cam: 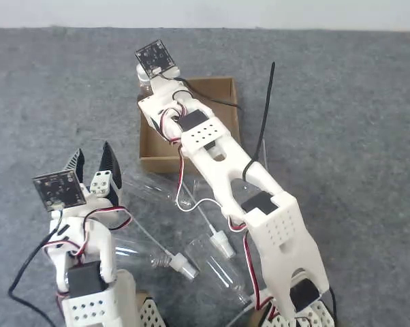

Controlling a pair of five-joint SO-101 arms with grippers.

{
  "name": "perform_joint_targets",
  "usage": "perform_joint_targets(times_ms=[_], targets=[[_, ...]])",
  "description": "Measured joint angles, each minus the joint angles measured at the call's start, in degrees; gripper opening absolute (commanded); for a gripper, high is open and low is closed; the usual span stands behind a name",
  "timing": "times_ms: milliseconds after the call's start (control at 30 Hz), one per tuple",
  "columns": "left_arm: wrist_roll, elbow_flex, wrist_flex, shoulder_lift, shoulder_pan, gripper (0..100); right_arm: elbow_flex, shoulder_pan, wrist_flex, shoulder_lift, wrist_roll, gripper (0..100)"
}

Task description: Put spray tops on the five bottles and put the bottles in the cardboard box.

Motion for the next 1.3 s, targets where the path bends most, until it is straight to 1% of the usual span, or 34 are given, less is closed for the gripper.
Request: perform_joint_targets(times_ms=[300, 500, 800, 1100, 1300], targets=[[0.00, 0.00, 0.00, 0.00, 0.00, 17, 0.00, 0.00, 0.00, 0.00, 0.00, 7.9], [0.00, 0.00, 0.00, 0.00, 0.00, 17, 0.00, 0.00, 0.00, 0.00, 0.00, 18.9], [0.00, 0.00, 0.00, 0.00, 0.00, 17, 0.35, -0.97, 2.46, 2.55, 0.00, 28.6], [0.00, 0.00, 0.00, 0.00, 0.00, 17, 0.35, -1.49, 3.25, 2.46, -0.09, 29.1], [0.00, 0.00, 0.00, 0.00, 0.00, 17, 0.35, -1.58, 7.12, 2.46, -0.09, 29.1]])
